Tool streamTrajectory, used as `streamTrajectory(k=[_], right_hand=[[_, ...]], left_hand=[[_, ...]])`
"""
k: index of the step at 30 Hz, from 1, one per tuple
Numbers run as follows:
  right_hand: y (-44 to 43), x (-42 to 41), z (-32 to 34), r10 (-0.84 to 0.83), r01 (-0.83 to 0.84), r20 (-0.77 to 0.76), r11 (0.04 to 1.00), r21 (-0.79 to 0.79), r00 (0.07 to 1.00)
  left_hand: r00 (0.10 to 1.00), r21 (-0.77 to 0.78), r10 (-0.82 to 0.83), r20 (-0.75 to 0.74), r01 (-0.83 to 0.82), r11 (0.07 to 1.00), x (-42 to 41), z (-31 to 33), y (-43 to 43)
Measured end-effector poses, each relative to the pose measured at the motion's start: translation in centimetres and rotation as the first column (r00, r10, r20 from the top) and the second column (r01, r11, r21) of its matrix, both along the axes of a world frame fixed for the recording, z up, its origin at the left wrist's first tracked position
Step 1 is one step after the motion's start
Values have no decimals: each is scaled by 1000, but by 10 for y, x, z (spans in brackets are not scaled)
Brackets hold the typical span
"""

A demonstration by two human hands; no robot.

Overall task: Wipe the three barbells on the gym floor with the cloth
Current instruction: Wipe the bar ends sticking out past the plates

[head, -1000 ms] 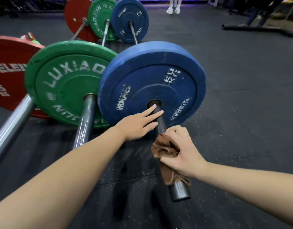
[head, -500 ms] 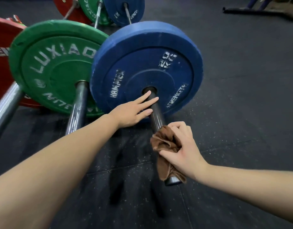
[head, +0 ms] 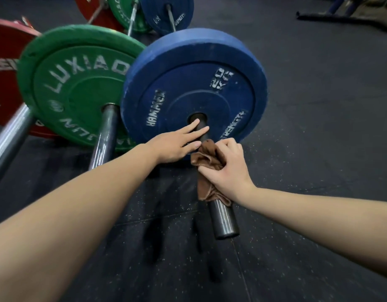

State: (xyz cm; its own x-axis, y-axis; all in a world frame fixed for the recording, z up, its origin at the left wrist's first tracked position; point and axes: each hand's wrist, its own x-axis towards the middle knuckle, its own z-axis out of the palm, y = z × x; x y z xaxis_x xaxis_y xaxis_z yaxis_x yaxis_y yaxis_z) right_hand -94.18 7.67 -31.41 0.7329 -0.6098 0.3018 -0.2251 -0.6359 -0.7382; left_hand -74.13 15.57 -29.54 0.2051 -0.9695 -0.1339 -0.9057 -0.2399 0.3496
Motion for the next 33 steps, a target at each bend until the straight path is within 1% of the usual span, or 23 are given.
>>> streamTrajectory(k=[4,8,11,13,15,17,19,20,22,24,26,28,30,31,33], right_hand=[[9,-20,0,28,-27,4,998,-61,1000],[24,-52,3,81,-83,-44,996,-41,996],[31,-71,9,81,-86,-88,995,-49,993],[33,-75,14,45,-40,-106,998,52,993],[29,-71,18,-5,27,-105,978,205,994],[18,-58,19,-96,124,-95,926,357,991],[-3,-39,11,-206,246,-137,855,456,969],[-16,-28,5,-253,297,-156,806,512,955],[-41,-6,-6,-328,356,-170,674,647,929],[-60,13,-13,-366,372,-182,559,741,913],[-74,28,-19,-356,341,-184,449,826,916],[-83,43,-21,-263,248,-157,360,899,952],[-86,55,-29,-154,189,-145,326,926,977],[-87,59,-33,-141,188,-149,326,926,979],[-89,72,-44,-193,196,-142,292,936,971]], left_hand=[[1000,-12,-3,-17,3,1000,-1,-5,1],[1000,-41,7,-9,-7,999,-2,-9,4],[1000,-39,7,-15,-8,999,-4,-10,4],[1000,-42,8,-15,-9,999,-6,-11,4],[1000,-48,9,-12,-9,999,-6,-12,4],[1000,-45,1,-5,-1,999,-2,-10,3],[1000,-30,-8,-11,8,1000,2,-7,1],[1000,-23,-6,-22,5,1000,3,-5,1],[998,-21,19,-57,-20,1000,4,-3,0],[994,-11,72,-83,-73,997,3,0,-1],[990,5,102,-92,-102,995,4,2,-2],[987,18,111,-115,-110,994,6,3,-3],[983,17,106,-148,-105,994,7,2,-4],[984,8,96,-150,-96,995,6,-1,-4],[986,-17,88,-145,-92,996,4,-5,-4]])
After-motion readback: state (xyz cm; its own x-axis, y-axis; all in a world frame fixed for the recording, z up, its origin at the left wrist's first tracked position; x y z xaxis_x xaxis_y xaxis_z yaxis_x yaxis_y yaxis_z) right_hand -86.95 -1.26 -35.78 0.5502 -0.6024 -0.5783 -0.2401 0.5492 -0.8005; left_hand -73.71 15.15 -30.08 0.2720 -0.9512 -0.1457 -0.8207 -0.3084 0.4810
